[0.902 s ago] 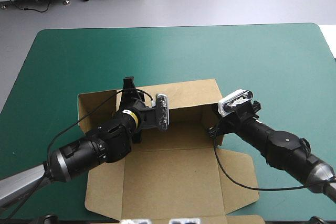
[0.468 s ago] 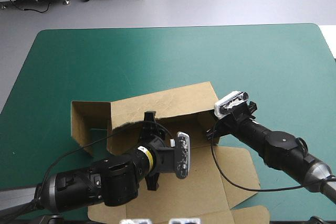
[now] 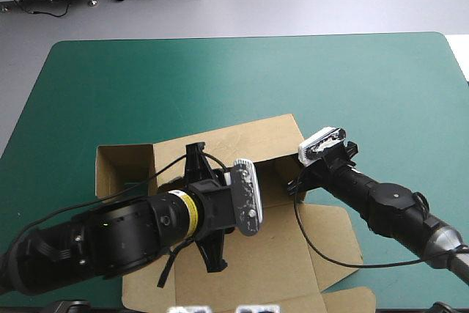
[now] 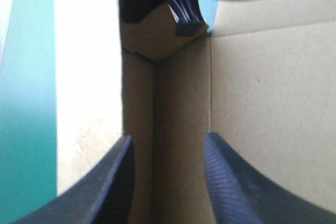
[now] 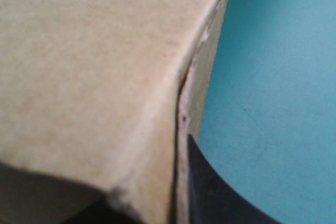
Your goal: Fold the box
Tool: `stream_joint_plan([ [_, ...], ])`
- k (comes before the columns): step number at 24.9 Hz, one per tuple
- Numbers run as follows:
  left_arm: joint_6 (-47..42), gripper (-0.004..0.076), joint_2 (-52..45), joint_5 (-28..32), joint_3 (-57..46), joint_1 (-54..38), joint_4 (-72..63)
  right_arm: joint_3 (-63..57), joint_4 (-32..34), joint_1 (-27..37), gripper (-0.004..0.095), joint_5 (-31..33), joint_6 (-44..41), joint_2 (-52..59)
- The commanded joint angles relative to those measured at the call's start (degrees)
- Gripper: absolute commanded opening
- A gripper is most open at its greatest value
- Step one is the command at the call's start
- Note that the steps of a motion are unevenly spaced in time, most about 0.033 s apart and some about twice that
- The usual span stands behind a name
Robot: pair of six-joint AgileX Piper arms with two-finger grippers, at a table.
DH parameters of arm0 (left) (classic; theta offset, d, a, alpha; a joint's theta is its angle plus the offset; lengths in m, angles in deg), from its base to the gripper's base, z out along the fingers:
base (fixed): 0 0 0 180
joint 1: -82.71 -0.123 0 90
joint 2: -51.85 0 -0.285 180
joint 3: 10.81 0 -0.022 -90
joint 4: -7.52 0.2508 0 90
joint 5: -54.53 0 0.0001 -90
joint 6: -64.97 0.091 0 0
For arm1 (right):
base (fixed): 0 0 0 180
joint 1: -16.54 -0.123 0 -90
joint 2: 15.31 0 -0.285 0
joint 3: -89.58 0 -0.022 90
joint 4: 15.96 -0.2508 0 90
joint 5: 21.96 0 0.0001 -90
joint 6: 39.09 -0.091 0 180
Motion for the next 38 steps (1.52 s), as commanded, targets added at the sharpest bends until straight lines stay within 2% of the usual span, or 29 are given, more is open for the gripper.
stream_joint_plan([
  [1,-0.33,0.0309,-1.62,0.49,6.77,-0.19,1.2,1.1,-3.6,-0.68,-0.0024,6.21,0.39,0.71],
  [4,-0.66,0.0312,-1.62,0.49,9.38,-3.54,0.83,1.1,-3.6,-0.68,-0.0023,6.21,0.31,0.71],
  [6,-0.71,0.0332,-1.62,1.36,9.97,-9.56,-0.54,1.1,-3.6,-0.68,-0.0024,6.21,0.14,0.71],
  [8,1.18,0.0365,-1.62,4.26,9.97,-20.45,-6.65,1.1,-3.6,-0.68,-0.0023,5.64,0.14,0.71],
  [11,4.87,0.0368,-1.51,8.18,9.97,-33.41,-13.33,1.1,-3.6,-0.68,-0.0023,5.34,0.14,0.71],
  [12,7.32,0.0368,-1.29,9.05,9.97,-41.28,-18.35,1.1,-3.6,-0.68,-0.0023,4.61,0.14,0.71],
  [18,16.65,0.0368,0.23,9.32,9.86,-64.06,-35.98,1.1,-3.6,-0.68,-0.0024,2.55,0.14,0.82],
  [20,17.66,0.0368,0.9,9.32,9.86,-71.76,-38.47,1.1,-3.6,-0.68,-0.0024,-0.1,0.14,1.23],
  [23,18.26,0.0368,2.31,9.68,9.86,-79.81,-39.19,1.2,-3.17,-0.68,-0.0024,-7.62,0.39,4.73],
  [26,21.43,0.0368,2.53,11.7,8.84,-82.34,-42.53,1.2,-3.33,-0.68,-0.0024,-10.48,0.34,8.49],
  [29,21.72,0.0368,2.92,13.18,8.67,-82.33,-40.0,1.46,-3.33,-0.68,-0.0024,-13.16,0.34,10.44],
  [32,21.46,0.0368,3.17,13.43,8.67,-82.33,-36.71,2.92,-3.33,-0.68,-0.0024,-16.45,0.66,10.44],
  [35,21.05,0.0368,3.54,14.44,8.57,-82.33,-37.87,6.82,-3.33,-0.68,-0.0024,-18.87,4.62,9.59],
  [38,21.45,0.0368,3.63,14.99,8.58,-82.33,-38.8,10.68,-3.33,-0.68,-0.0024,-19.37,6.42,8.09],
])
